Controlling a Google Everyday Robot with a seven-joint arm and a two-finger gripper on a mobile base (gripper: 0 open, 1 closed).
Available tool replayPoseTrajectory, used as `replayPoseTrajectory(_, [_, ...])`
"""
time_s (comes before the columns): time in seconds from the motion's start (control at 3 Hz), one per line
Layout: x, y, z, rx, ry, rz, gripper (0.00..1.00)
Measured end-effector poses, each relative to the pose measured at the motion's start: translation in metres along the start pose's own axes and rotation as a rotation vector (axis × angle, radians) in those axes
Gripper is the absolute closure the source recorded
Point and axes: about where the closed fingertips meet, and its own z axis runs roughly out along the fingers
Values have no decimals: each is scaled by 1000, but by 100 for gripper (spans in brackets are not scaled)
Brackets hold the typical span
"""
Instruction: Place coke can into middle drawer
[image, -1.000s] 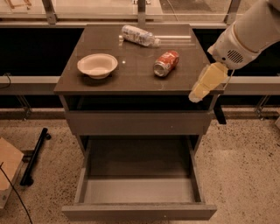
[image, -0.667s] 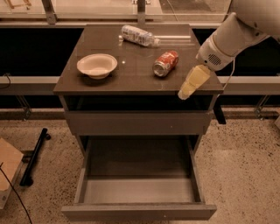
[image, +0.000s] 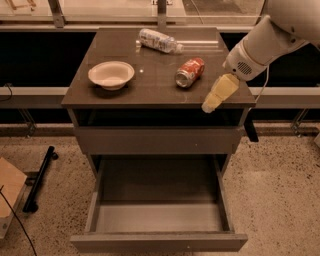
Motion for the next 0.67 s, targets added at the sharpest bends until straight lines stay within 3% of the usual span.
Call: replayPoseTrajectory(0.67, [-13,-20,14,37,-76,48,0])
